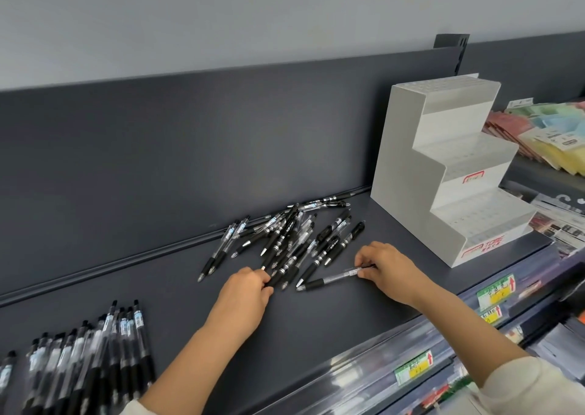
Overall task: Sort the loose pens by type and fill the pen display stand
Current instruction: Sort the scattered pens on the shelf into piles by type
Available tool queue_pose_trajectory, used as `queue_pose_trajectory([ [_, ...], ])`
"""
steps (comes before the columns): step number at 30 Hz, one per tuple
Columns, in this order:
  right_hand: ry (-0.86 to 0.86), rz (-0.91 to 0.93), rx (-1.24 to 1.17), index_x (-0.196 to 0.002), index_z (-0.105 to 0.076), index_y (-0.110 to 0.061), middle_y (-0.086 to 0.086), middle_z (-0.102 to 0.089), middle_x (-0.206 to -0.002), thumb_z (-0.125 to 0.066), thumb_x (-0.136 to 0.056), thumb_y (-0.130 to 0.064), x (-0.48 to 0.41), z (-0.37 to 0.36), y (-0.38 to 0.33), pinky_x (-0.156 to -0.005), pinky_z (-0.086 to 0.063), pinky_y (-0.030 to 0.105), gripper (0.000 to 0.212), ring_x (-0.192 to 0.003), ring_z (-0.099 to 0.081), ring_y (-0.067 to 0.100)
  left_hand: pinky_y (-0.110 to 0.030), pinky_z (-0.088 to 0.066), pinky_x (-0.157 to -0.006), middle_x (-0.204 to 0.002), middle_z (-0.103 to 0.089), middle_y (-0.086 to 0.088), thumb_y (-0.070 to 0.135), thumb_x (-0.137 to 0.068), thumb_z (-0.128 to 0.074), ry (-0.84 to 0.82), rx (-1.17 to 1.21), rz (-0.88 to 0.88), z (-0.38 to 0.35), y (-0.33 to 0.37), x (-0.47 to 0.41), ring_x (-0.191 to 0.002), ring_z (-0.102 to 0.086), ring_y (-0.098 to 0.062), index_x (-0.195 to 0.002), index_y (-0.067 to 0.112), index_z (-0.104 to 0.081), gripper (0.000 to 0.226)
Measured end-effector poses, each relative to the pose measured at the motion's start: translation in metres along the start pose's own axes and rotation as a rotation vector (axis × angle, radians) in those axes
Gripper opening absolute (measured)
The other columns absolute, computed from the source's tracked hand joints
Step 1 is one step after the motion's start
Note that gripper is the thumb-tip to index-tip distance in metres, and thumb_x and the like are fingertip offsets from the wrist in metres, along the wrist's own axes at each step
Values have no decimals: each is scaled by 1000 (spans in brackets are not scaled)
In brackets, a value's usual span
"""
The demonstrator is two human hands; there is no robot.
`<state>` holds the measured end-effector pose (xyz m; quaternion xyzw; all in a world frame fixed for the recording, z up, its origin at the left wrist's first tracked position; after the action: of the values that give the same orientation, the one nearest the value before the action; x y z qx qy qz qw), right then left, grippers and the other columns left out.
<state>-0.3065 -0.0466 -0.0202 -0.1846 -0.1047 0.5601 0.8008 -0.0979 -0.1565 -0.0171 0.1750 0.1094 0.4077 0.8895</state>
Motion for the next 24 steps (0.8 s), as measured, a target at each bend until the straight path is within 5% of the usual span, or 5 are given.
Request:
queue_pose_trajectory([
  [6, 58, -85, -330, -83, -63, -21, -8, -62, -82, -61, -89, -22, 11, 13, -3, -70, -43, 17, 7, -75, -56, 9, -19, -38, -84, -108, -55, -1, 23, -95, -50, 165, 84, 4, 29, -9, 10, -104, -53, -16, -116, 16, -61, 25],
  [10, 132, -174, -657, -78, -68, -18, 2, -64, -71, -72, -79, -22, 13, 19, -7, -69, -50, 29, 6, -65, -57, 12, -20, -39, -83, -97, -52, 5, 21, -93, -52, 240, 129, -9, 49, -18, 20, -97, -52, -14, -109, 18, -63, 19],
  [17, 250, -150, -804, -77, -66, -13, -1, -59, -69, -72, -78, -8, 10, 31, -53, -59, -44, 12, 8, -62, -52, 8, -17, -35, -77, -93, -51, 8, 16, -90, -57, 320, 187, 55, 79, -55, 43, -85, -52, -10, -106, 15, -63, 17],
  [24, 299, -38, -909, -82, -61, -4, 8, -65, -74, -64, -85, -4, 1, 31, -119, -65, -56, 22, 4, -66, -64, 13, -15, -36, -65, -88, -55, 13, 16, -89, -59, 422, 216, 174, 123, -118, 90, -76, -54, -3, -97, 22, -60, 10],
])
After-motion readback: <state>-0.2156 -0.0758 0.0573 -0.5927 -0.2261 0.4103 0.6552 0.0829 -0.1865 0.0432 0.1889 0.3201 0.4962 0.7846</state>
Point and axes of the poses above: each hand's wrist, its own x-axis away from the middle knuckle, its own z-axis out of the back of the hand, y = z × x, the point moved 10 cm from there along -x, towards the middle knuckle
